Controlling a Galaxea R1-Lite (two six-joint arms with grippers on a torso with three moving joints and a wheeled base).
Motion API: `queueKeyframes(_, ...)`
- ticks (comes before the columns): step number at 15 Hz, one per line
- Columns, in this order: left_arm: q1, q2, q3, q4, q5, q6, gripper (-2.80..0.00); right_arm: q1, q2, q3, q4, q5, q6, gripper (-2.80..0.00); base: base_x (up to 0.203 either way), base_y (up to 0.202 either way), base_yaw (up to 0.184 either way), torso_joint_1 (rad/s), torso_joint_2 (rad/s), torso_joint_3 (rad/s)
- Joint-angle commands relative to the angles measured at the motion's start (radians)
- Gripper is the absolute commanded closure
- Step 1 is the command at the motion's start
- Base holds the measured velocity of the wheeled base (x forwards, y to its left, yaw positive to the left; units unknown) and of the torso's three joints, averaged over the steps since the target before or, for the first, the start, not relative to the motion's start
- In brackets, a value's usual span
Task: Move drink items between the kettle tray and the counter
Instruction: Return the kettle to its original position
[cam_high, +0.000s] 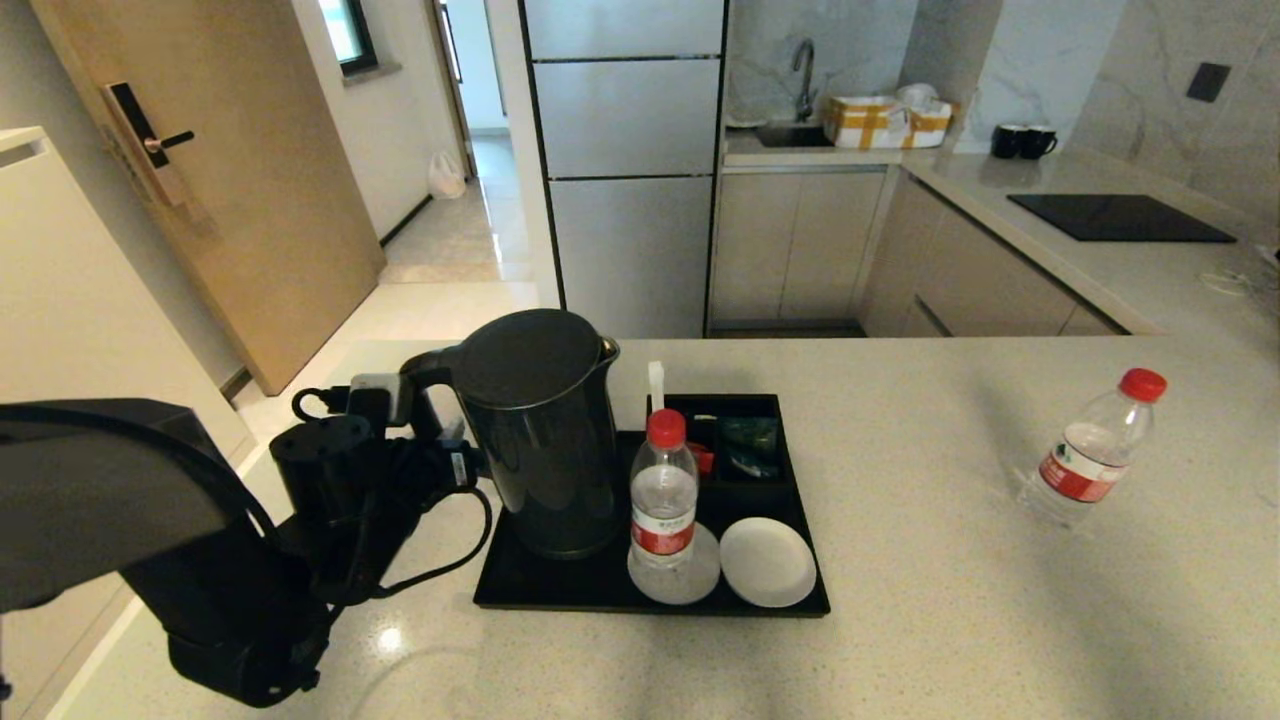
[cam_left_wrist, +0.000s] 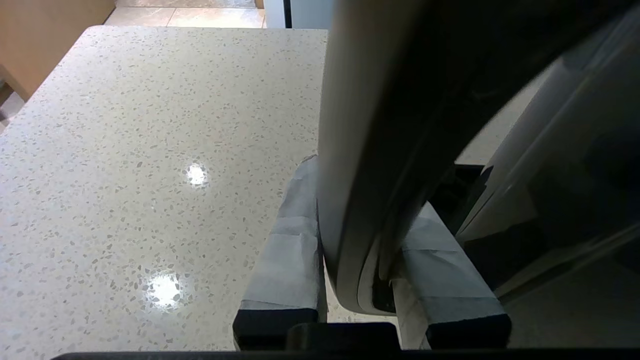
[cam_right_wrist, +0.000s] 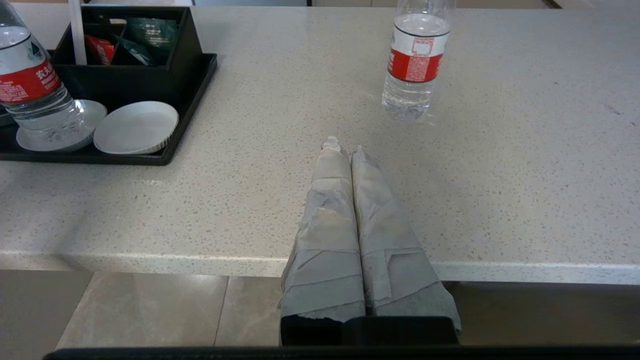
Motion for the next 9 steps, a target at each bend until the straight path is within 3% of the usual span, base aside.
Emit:
queueKeyframes(1,-0.001,0.013,-0.021,0.003,0.0,0.018,0.0,0.0,-0.002,0.0,0.0,0.0,-0.001,0.0,0.0,0.0,0.0,0.0,0.0,0.0)
queueKeyframes(3,-0.001,0.009,-0.053,0.013,-0.002,0.063,0.0,0.0,-0.002,0.0,0.001,0.0,-0.001,0.0,0.0,0.0,0.0,0.0,0.0,0.0)
queueKeyframes(9,-0.01,-0.02,-0.085,0.07,-0.002,0.065,0.0,0.0,-0.002,0.0,0.001,0.0,-0.001,0.0,0.0,0.0,0.0,0.0,0.0,0.0)
